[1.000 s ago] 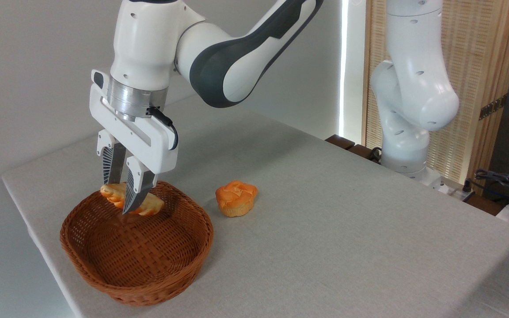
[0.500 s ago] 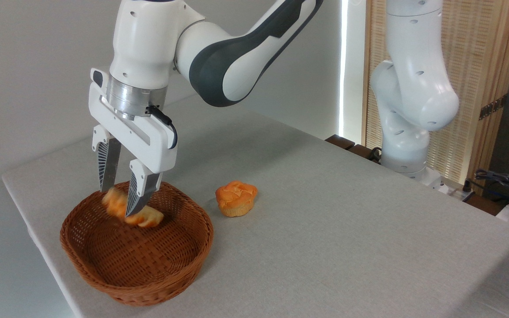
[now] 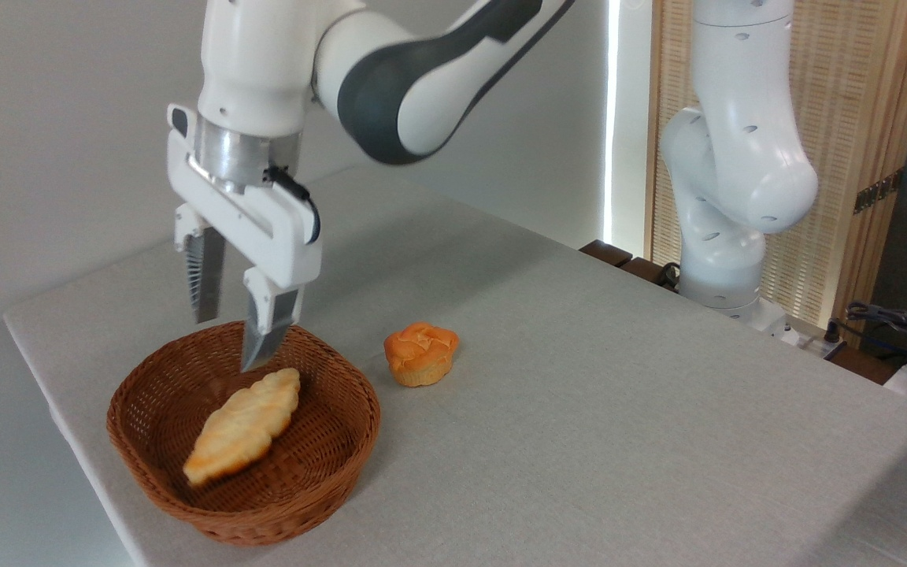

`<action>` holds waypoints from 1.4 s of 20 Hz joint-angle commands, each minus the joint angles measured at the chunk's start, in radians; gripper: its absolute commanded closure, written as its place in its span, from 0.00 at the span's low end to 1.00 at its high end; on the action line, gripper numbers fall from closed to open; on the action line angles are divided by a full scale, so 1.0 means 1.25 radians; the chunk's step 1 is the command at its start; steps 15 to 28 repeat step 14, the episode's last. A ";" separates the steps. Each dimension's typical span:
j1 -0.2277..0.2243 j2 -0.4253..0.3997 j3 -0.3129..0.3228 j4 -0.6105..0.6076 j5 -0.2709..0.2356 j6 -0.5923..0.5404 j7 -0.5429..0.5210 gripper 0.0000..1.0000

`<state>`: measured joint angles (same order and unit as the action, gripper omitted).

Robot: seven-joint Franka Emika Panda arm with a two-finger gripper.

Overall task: Put bread into the basket
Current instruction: 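Lower the roll into the basket, open the gripper and raise it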

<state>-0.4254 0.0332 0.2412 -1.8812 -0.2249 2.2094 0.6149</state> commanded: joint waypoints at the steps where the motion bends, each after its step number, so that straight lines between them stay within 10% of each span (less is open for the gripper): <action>1: -0.013 -0.055 -0.021 -0.002 0.123 -0.123 -0.005 0.00; 8: -0.003 -0.109 0.005 0.064 0.138 -0.345 -0.015 0.00; 28: -0.003 -0.109 0.035 0.065 0.130 -0.353 -0.020 0.00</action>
